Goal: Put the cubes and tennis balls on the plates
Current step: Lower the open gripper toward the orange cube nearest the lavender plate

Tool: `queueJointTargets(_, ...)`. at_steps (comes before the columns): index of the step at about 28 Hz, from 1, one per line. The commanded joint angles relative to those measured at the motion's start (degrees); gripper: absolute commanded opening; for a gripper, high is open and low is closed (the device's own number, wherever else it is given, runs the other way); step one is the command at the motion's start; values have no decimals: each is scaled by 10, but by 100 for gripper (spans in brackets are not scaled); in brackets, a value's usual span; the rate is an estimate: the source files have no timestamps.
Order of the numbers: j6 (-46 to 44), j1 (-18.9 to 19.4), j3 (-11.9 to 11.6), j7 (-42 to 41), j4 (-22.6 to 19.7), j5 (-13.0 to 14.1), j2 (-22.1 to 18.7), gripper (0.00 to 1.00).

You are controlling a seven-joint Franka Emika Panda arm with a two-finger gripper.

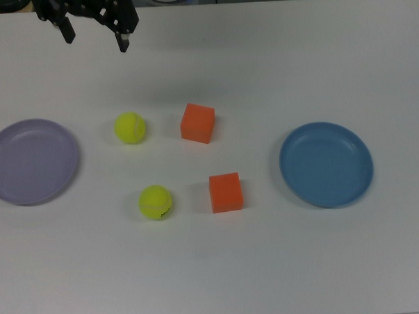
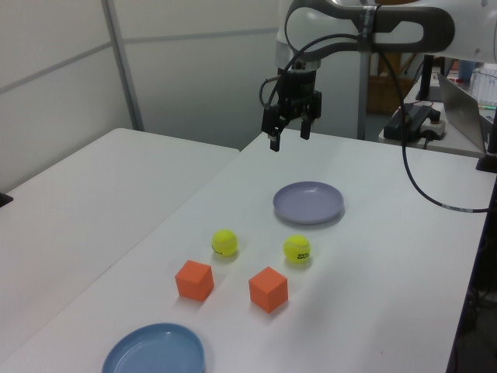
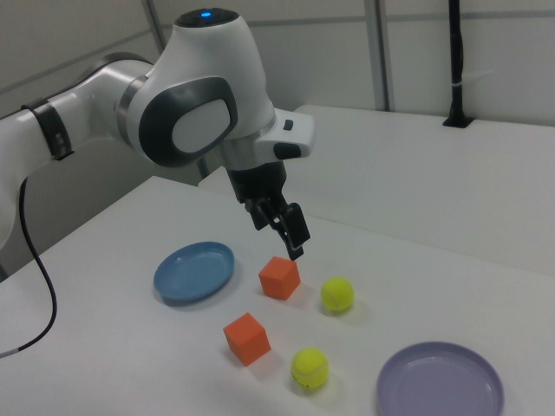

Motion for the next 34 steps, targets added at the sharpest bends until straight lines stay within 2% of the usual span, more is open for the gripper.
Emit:
queueJointTargets(1, 5, 0, 20, -6, -40, -1, -27, 100)
queueJointTargets(10, 74, 0, 74, 67, -119, 7, -41, 100)
queueJointTargets(15, 117, 0, 103, 78, -174, 7, -39, 100)
queueJointTargets(16, 141, 0, 108, 87, -195, 7, -38, 100)
queueJointTargets(21, 232, 0, 121, 117, -260, 16, -34, 100)
queueJointTargets(25, 286, 0, 131, 123, -296, 21, -27, 100)
queueJointTargets(34, 323, 0, 141, 138, -314, 21, 14, 100)
